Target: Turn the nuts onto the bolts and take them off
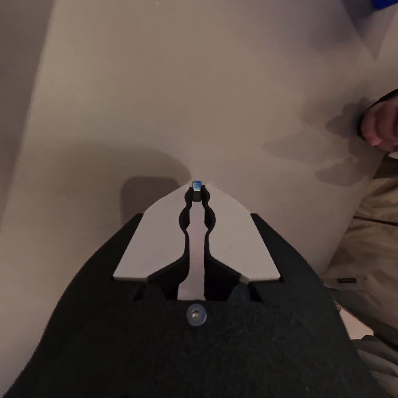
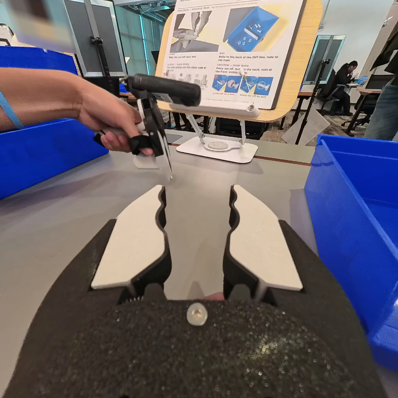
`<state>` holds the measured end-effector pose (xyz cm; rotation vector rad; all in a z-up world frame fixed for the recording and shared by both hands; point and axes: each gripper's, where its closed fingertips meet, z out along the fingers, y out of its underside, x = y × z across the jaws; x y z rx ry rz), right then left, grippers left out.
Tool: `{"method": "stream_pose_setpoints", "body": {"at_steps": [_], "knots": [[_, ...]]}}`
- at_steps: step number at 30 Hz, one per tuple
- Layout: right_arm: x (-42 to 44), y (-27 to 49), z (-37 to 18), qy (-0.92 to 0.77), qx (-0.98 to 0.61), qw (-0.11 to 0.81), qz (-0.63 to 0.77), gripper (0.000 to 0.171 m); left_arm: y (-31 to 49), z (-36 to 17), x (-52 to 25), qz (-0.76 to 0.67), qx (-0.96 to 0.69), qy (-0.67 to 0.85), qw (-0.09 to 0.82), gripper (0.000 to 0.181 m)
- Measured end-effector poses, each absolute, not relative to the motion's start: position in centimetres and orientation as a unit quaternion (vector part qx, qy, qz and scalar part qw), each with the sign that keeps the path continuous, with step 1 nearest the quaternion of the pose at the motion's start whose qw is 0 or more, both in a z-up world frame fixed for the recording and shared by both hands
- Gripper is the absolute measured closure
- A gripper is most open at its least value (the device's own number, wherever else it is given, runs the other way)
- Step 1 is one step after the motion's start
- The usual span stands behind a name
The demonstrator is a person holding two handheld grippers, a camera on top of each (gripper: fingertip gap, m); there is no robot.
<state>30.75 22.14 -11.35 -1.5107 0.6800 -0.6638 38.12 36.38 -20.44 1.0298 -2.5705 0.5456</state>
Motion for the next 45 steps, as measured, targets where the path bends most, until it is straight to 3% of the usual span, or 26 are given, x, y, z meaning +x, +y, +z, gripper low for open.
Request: {"method": "stream_pose_setpoints", "body": {"at_steps": [8, 13, 16, 19, 20, 21, 26, 30, 33, 41, 45], "knots": [[30.8, 22.1, -11.3, 0.297, -0.659, 0.628, -0.289, 0.115, 35.9, -21.3, 38.6, 0.203, 0.348, -0.901, 0.160, 0.173], [30.8, 22.1, -11.4, 0.297, -0.659, 0.628, -0.288, 0.115, 37.0, -19.5, 37.9, 0.220, 0.337, -0.909, 0.113, 0.150], [30.7, 22.2, -11.4, 0.297, -0.660, 0.628, -0.287, 0.115, 37.9, -15.0, 37.2, 0.291, 0.335, -0.896, -0.001, 0.145], [30.7, 22.2, -11.4, 0.296, -0.661, 0.627, -0.287, 0.115, 40.7, -9.0, 35.6, 0.369, 0.370, -0.823, -0.224, 0.134], [30.8, 22.2, -11.5, 0.296, -0.662, 0.626, -0.287, 0.115, 42.0, -7.6, 34.4, 0.382, 0.392, -0.786, -0.286, 0.124], [30.8, 22.3, -11.5, 0.296, -0.664, 0.624, -0.286, 0.115, 43.2, -6.8, 32.7, 0.392, 0.414, -0.751, -0.333, 0.110], [30.8, 22.4, -11.7, 0.297, -0.668, 0.620, -0.285, 0.115, 47.6, -7.9, 23.7, 0.384, 0.543, -0.584, -0.465, 0.087], [30.8, 22.4, -11.7, 0.295, -0.669, 0.617, -0.290, 0.115, 48.4, -10.4, 17.8, 0.392, 0.598, -0.472, -0.516, 0.091], [30.7, 22.5, -11.7, 0.292, -0.671, 0.615, -0.294, 0.115, 47.6, -12.6, 15.5, 0.403, 0.627, -0.451, -0.491, 0.095], [30.7, 22.6, -11.7, 0.290, -0.673, 0.615, -0.292, 0.115, 49.2, -11.6, 14.4, 0.387, 0.638, -0.478, -0.464, 0.097], [30.7, 22.5, -11.7, 0.290, -0.672, 0.617, -0.290, 0.115, 53.6, -7.6, 15.9, 0.326, 0.618, -0.531, -0.479, 0.108]]}}
